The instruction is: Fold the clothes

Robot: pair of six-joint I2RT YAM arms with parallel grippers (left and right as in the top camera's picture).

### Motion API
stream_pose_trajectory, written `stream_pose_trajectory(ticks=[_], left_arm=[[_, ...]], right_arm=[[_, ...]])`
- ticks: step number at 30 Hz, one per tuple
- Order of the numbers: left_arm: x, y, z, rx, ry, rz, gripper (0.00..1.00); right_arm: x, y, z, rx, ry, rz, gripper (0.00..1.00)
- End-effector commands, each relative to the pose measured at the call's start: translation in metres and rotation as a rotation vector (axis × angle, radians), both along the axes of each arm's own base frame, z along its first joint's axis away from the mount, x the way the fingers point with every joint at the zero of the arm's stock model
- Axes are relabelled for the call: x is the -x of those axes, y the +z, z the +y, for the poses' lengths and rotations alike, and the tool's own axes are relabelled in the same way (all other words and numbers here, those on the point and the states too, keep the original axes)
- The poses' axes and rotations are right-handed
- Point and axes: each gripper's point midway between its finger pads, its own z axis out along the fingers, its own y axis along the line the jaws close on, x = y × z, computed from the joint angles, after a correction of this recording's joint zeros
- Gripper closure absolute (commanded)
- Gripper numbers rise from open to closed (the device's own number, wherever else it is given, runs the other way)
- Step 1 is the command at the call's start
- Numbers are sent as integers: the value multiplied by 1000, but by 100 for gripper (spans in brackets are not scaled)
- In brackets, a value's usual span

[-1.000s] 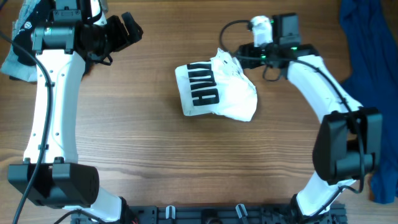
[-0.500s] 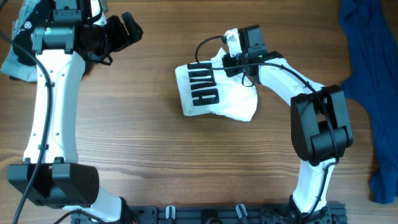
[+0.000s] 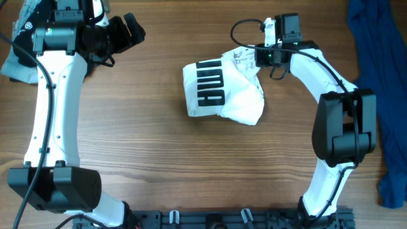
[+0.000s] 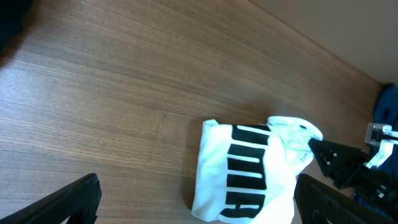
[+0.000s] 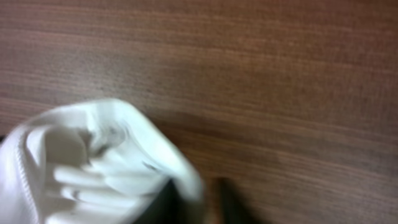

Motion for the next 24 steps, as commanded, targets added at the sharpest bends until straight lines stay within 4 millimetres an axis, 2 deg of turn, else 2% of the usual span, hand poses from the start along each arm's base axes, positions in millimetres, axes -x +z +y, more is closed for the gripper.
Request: stream_pose_trajectory(ticks=[1, 2, 3, 6, 8, 9, 11, 13, 15, 17, 18, 20, 21, 24], left_arm=[[3, -9, 0, -31, -40, 23, 0], [4, -11, -3, -43, -66, 25, 0], [8, -13, -8, -55, -100, 34, 0], [18, -25, -38, -82, -215, 59, 0], [25, -38, -61, -85, -274, 90, 1], [32, -52, -79, -89, -320, 127, 3], [42, -77, -99, -102, -390, 185, 7], [54, -108, -121, -114, -451, 257, 9], [65, -139, -143, -129, -513, 317, 16], [71, -160, -162, -141, -561, 342, 26], [71, -170, -173, -146, -584, 346, 37], [70, -190, -193, -152, -624, 339, 66], [70, -202, -203, -156, -643, 338, 72], [71, -235, -216, -193, -671, 357, 72]], right_arm=[[2, 4, 10, -67, 24, 23, 13], [2, 14, 10, -86, 29, 14, 11], [1, 35, 9, -120, 33, -9, 10], [-3, 97, -20, -166, -50, -101, 7], [-2, 126, -38, -166, -83, -159, 5], [1, 139, -50, -163, -101, -182, 1], [4, 146, -65, -159, -130, -188, 0], [8, 143, -77, -156, -155, -168, 1], [11, 138, -80, -154, -161, -148, 1], [11, 136, -80, -155, -162, -142, 1], [11, 136, -80, -155, -162, -142, 0], [11, 136, -80, -156, -163, -142, 1], [12, 136, -80, -156, -163, -139, 0], [15, 133, -79, -155, -164, -123, 1]])
